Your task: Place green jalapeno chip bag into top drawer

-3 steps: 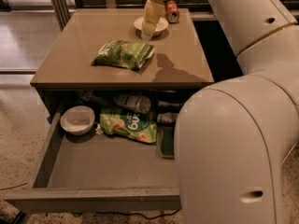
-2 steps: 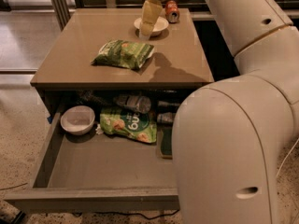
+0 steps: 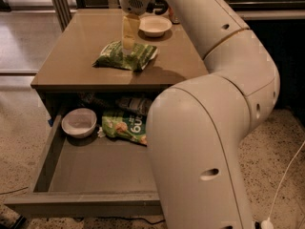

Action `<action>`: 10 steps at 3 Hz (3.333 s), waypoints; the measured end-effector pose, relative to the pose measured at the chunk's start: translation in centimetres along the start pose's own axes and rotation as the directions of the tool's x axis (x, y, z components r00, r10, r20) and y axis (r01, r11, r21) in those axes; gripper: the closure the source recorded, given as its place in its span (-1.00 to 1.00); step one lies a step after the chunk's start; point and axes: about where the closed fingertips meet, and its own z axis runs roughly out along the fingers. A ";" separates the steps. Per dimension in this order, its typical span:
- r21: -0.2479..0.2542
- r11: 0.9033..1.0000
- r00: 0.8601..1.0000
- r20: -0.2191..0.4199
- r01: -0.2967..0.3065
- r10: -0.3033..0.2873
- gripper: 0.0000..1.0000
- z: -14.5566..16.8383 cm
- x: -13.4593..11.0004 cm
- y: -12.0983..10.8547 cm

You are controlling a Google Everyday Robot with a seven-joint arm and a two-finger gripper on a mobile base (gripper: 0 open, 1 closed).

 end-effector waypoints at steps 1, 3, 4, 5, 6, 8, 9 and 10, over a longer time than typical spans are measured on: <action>-0.001 1.000 1.000 0.000 0.001 -0.001 -1.00 0.0 0.0 0.0; 0.000 1.000 0.996 0.090 -0.010 0.010 -1.00 4.2 -1.2 -2.7; 0.000 1.000 0.996 0.090 -0.010 0.010 -1.00 4.2 -1.2 -2.7; -0.050 0.998 0.995 0.100 0.027 -0.022 -1.00 7.7 -2.5 -1.9; -0.072 0.997 0.994 0.112 0.009 -0.001 -1.00 9.6 -2.3 -1.9; -0.091 0.995 0.992 0.119 -0.036 0.047 -1.00 10.8 -0.5 -1.9; -0.112 0.990 0.988 0.115 -0.087 0.100 -1.00 12.0 1.5 -1.8; -0.113 0.989 0.987 0.118 -0.099 0.112 -1.00 12.6 1.8 -1.9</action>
Offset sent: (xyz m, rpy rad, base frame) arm 0.0176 -0.0005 -0.0056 0.0585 0.0091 0.0072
